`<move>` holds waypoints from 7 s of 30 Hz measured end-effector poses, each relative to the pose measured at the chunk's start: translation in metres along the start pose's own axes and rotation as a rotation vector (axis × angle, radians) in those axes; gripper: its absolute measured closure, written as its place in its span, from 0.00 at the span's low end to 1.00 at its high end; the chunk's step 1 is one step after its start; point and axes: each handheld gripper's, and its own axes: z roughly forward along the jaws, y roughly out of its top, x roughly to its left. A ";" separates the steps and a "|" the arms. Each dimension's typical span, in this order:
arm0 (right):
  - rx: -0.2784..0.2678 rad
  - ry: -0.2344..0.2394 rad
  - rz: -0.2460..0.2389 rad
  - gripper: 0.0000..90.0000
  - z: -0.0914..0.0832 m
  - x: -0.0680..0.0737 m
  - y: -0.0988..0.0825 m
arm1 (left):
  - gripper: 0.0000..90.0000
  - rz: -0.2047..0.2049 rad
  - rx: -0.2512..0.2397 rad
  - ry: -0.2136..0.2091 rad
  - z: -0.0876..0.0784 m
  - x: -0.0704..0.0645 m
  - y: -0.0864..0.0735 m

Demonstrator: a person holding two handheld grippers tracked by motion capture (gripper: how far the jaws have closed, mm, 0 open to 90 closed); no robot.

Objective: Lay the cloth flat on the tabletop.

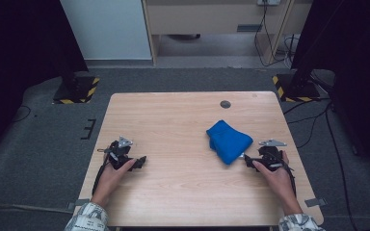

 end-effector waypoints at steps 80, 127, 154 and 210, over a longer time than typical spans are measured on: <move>-0.076 0.222 -0.194 0.72 0.009 0.084 0.043 | 0.00 0.003 0.000 -0.002 0.001 0.000 0.001; -0.102 0.456 -0.306 0.90 -0.002 0.204 0.078 | 0.00 0.005 0.001 -0.001 0.000 0.000 0.000; -0.115 0.343 -0.312 0.55 -0.001 0.178 0.094 | 0.19 0.056 -0.073 -0.051 -0.028 -0.046 0.001; 0.080 0.366 -0.309 0.95 0.063 0.181 0.086 | 0.38 0.160 -0.074 -0.253 -0.005 -0.115 0.012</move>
